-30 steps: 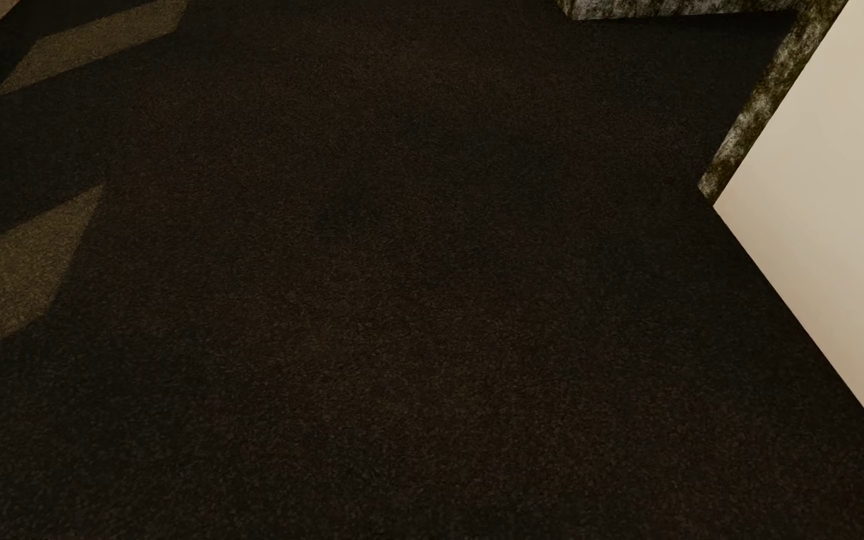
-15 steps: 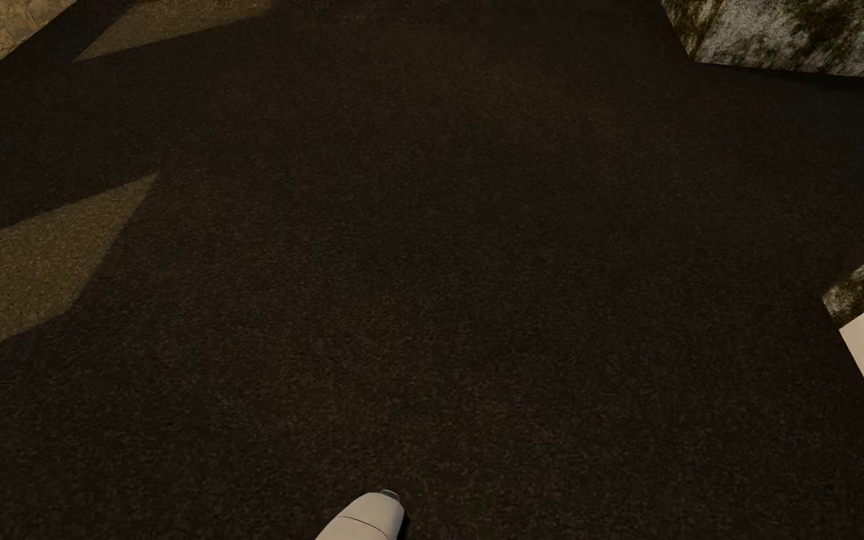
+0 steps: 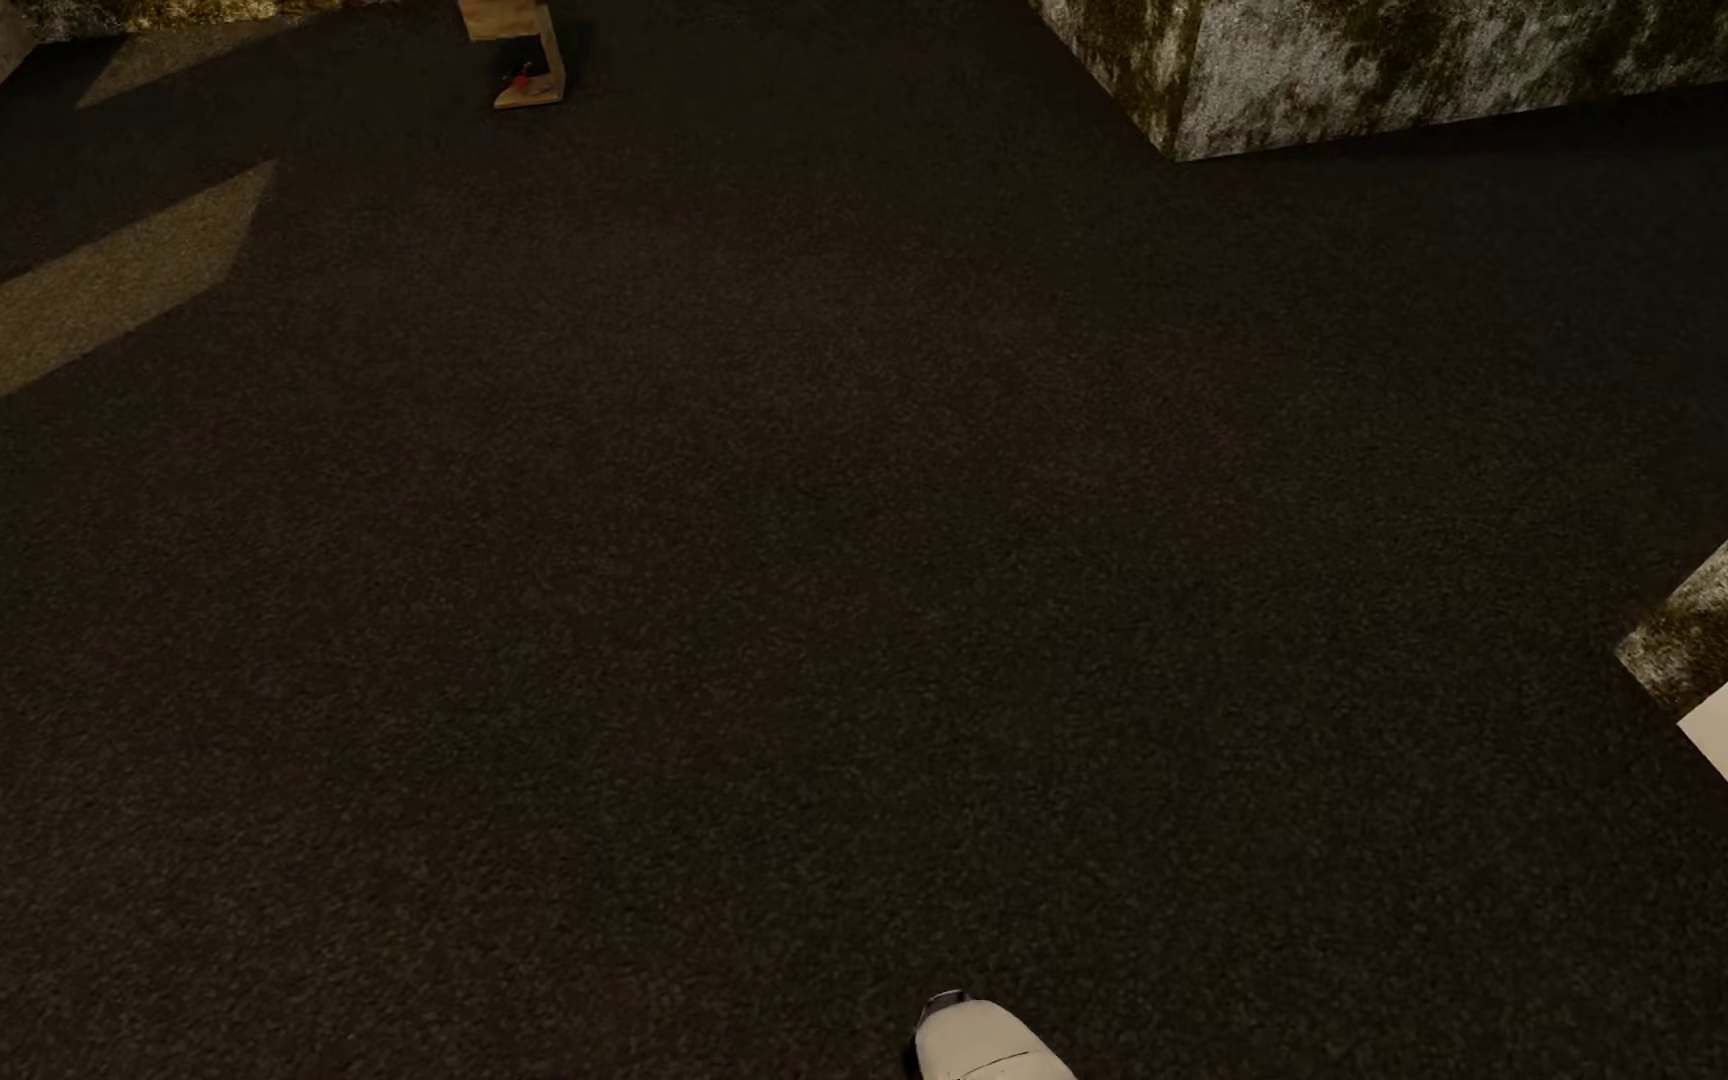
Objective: Go around the corner
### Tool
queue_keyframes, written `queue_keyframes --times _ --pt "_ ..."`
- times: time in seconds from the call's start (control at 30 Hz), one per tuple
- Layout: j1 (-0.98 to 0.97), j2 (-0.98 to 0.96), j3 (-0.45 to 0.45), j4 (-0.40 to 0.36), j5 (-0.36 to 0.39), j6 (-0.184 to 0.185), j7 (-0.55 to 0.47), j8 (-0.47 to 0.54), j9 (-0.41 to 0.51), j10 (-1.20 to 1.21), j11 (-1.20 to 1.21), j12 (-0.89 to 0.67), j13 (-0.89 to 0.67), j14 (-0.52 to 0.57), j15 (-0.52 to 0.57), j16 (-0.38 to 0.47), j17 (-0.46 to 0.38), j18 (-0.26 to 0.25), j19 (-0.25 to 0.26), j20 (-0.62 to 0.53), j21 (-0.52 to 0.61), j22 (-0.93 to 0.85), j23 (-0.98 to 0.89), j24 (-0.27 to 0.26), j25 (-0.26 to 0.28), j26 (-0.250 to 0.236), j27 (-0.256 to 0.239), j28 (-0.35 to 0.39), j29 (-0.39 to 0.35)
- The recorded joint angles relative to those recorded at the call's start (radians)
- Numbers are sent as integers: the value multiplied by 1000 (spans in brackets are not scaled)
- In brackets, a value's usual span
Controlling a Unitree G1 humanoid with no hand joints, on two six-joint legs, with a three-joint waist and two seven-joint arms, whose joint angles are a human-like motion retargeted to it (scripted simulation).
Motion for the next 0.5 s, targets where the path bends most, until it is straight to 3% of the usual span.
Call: queue_keyframes --times 0.03,0.07,0.1,0.13,0.17,0.2,0.27,0.37,0.4,0.43,0.47,0.5 --pt "-35 52 24 22 30 15 0 0 -2 166 38 32 -1 203 -2 -16 -2 0 0 -19 5 37 11 0 0 0 0 0 0" --pt "-136 97 55 35 62 14 0 0 -10 373 63 63 -1 330 -20 -22 7 0 0 -34 -27 52 15 0 0 0 0 0 0" --pt "-228 178 89 56 85 22 0 0 2 575 53 81 -15 254 -70 -21 -2 0 0 -80 -25 66 -13 0 0 0 0 0 0" --pt "-317 279 141 64 84 13 0 0 13 689 22 101 -36 87 -145 -20 -3 0 0 -101 -34 70 -28 0 0 0 0 0 0" --pt "-410 374 204 50 67 -18 0 0 17 723 -19 117 -68 -24 -213 -12 -6 0 0 -117 -21 87 -49 0 0 0 0 0 0" --pt "-501 446 270 46 53 -45 0 0 4 669 -55 140 -105 -75 -286 -11 -6 0 0 -98 -28 105 -62 0 0 0 0 0 0" --pt "-599 637 369 50 16 -82 0 0 7 386 -160 180 -171 -62 -442 7 -40 0 0 -105 -26 119 -139 0 0 0 0 0 0" --pt "-678 810 444 62 -9 -103 0 0 -31 -109 -222 204 -273 158 -639 23 -55 0 0 -122 -125 154 -166 0 0 0 0 0 0" --pt "-719 842 444 63 -7 -112 0 0 -46 -523 -222 205 -294 252 -653 25 -54 0 0 -118 -168 168 -169 0 0 0 0 0 0" --pt "-759 871 470 63 -28 -119 0 0 -47 -187 -200 204 -304 172 -628 30 -70 0 0 -134 -175 167 -195 0 0 0 0 0 0" --pt "-777 913 498 34 -58 -135 0 0 -35 -94 -158 197 -283 182 -568 33 -71 0 0 -152 -230 181 -221 0 0 0 0 0 0" --pt "-798 901 517 13 -87 -154 0 0 -51 -5 -54 197 -262 232 -440 32 -52 0 0 -157 -258 200 -206 0 0 0 0 0 0"
